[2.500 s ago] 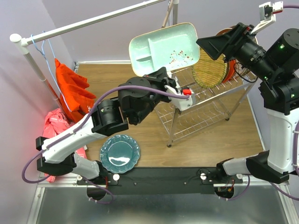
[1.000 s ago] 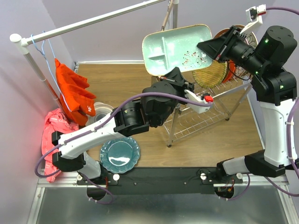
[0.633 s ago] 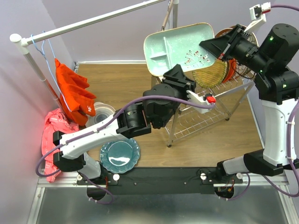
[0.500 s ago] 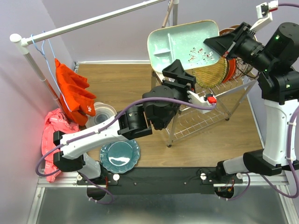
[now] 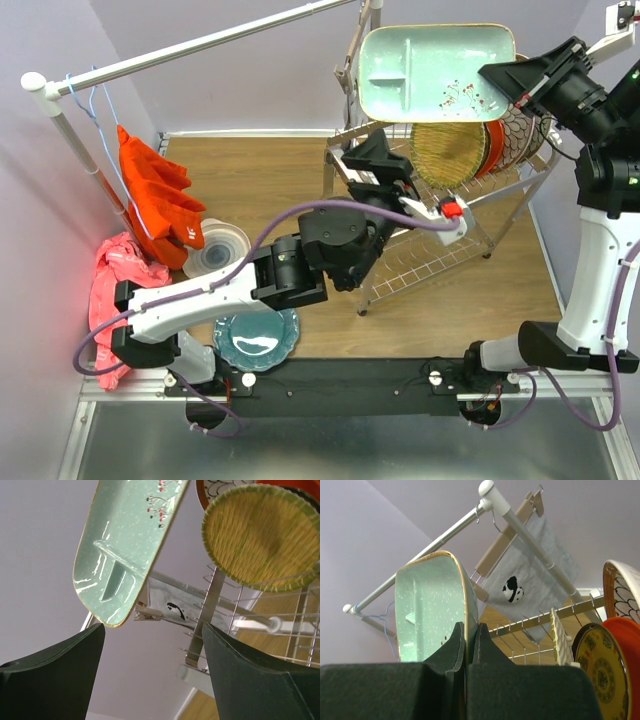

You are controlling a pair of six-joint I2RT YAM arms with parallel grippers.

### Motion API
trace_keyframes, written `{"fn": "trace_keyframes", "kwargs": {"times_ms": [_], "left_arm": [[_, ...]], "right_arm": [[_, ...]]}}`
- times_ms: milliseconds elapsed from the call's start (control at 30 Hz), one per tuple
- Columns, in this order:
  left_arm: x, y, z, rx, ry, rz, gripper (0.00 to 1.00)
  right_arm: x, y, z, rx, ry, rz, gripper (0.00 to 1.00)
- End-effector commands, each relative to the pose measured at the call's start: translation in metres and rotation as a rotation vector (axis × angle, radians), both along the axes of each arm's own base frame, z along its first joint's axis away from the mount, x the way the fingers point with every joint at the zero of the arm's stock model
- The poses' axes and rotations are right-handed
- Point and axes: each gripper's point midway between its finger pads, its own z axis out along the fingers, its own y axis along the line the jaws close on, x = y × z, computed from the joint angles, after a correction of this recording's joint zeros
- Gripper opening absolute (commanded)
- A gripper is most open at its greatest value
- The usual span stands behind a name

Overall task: Load the plates into the dish rack
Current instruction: Pass the plate from the right arm to the left

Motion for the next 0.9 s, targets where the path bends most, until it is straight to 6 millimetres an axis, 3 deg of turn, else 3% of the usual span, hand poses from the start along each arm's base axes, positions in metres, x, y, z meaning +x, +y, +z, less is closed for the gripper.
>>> {"fn": "trace_keyframes", "kwargs": {"times_ms": [0,267,433,467,533,567,600,633,800,867], "left_arm": [[-0.016,0.023,0.058,-0.394,0.091,-0.109,0.88],[-0.030,0.037,0.089,-0.749,0.236,-0.268,0.94],[-0.038,0.036,0.101,-1.012,0.420,-0.452,0.94],[-0.038,0.045,0.107,-1.069,0.445,-0.490,0.95],[-0.030,0.044,0.105,-1.177,0.527,-0.596,0.94],[-0.031,0.053,0.111,-1.230,0.547,-0.649,0.94],[-0.035,0.046,0.107,-1.226,0.591,-0.743,0.94],[-0.018,0.057,0.109,-1.323,0.658,-0.760,0.93],[-0.016,0.061,0.110,-1.372,0.781,-0.948,0.91],[-0.004,0.064,0.106,-1.387,0.810,-0.951,0.90]], "right_arm": [[-0.031,-0.005,0.060,0.036,-0.213,-0.027,0.00],[-0.030,-0.023,0.083,0.016,-0.314,-0.145,0.01],[-0.023,-0.034,0.088,0.031,-0.342,-0.219,0.00],[-0.023,-0.036,0.089,0.035,-0.349,-0.227,0.01],[-0.022,-0.038,0.091,0.044,-0.374,-0.244,0.00],[-0.025,-0.039,0.093,0.048,-0.390,-0.247,0.00],[-0.028,-0.039,0.096,0.051,-0.407,-0.249,0.00],[-0.027,-0.039,0.096,0.052,-0.420,-0.249,0.01],[-0.029,-0.039,0.092,0.049,-0.442,-0.248,0.01],[-0.033,-0.038,0.091,0.051,-0.458,-0.242,0.01]]}}
